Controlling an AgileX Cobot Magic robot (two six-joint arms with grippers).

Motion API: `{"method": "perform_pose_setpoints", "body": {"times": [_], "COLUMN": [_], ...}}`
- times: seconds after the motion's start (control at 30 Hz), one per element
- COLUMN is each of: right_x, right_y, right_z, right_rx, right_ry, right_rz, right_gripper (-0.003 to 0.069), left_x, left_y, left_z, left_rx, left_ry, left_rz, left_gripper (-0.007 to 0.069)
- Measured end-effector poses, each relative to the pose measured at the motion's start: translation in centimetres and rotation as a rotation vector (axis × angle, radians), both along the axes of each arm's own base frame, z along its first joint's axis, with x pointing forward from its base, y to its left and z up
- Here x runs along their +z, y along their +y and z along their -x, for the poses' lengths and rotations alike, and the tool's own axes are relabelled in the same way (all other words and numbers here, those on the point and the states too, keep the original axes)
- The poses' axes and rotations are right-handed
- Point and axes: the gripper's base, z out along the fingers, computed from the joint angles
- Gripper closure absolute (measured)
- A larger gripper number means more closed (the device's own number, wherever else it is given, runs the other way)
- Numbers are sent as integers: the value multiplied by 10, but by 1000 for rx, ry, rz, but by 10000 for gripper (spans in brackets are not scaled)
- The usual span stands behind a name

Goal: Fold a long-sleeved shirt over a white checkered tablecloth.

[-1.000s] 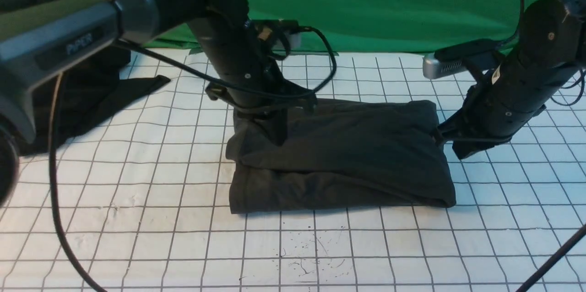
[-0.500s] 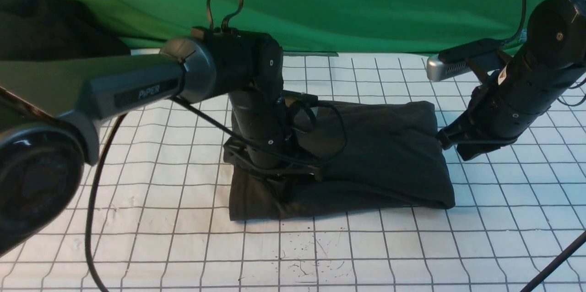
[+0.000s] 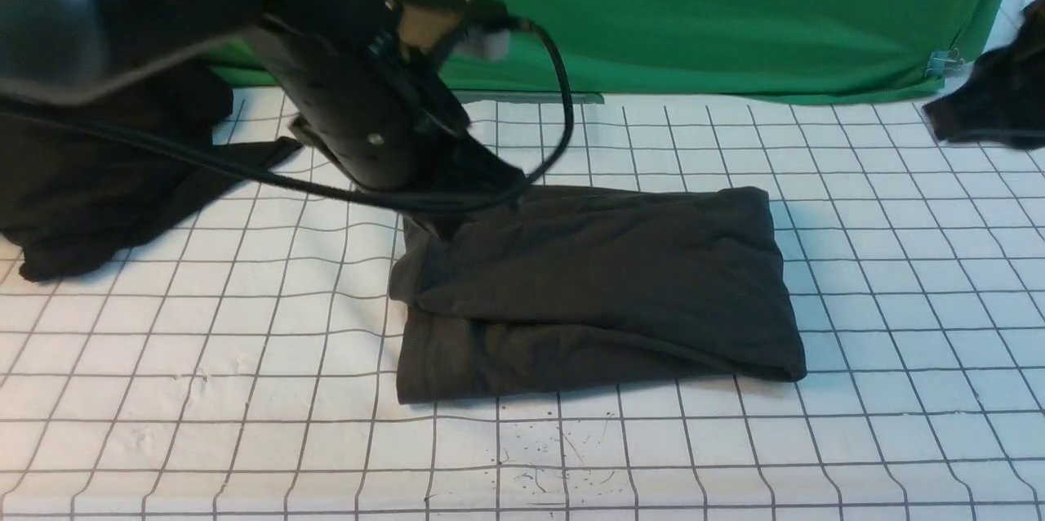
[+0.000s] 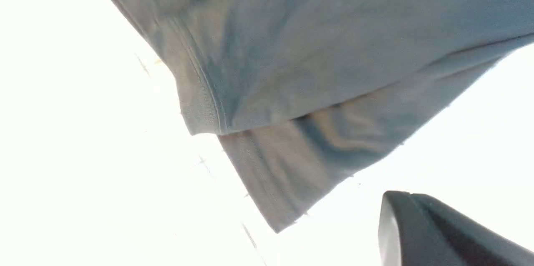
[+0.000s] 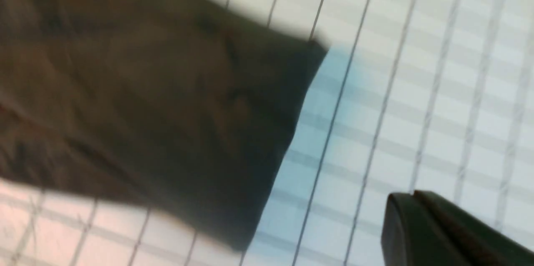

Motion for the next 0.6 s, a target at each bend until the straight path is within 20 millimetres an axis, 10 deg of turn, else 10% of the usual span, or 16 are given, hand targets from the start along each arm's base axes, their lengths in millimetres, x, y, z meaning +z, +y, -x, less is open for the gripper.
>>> {"method": "perform_pose_setpoints", "body": {"times": [0.27, 0.6], "right_x": [60, -26], "right_y": [-32, -62], "right_z": [130, 249], "right_rx": [-7, -37], "right_ry": [-694, -1353], "right_rz": [-142, -299], "right_gripper": [661, 657], "left_x": [70, -12], "left_y": [62, 134], "left_z": [114, 238], "left_rx": [47, 105], "left_ry": [-339, -699], "left_rz": [278, 590], "left_gripper": [625, 625]}}
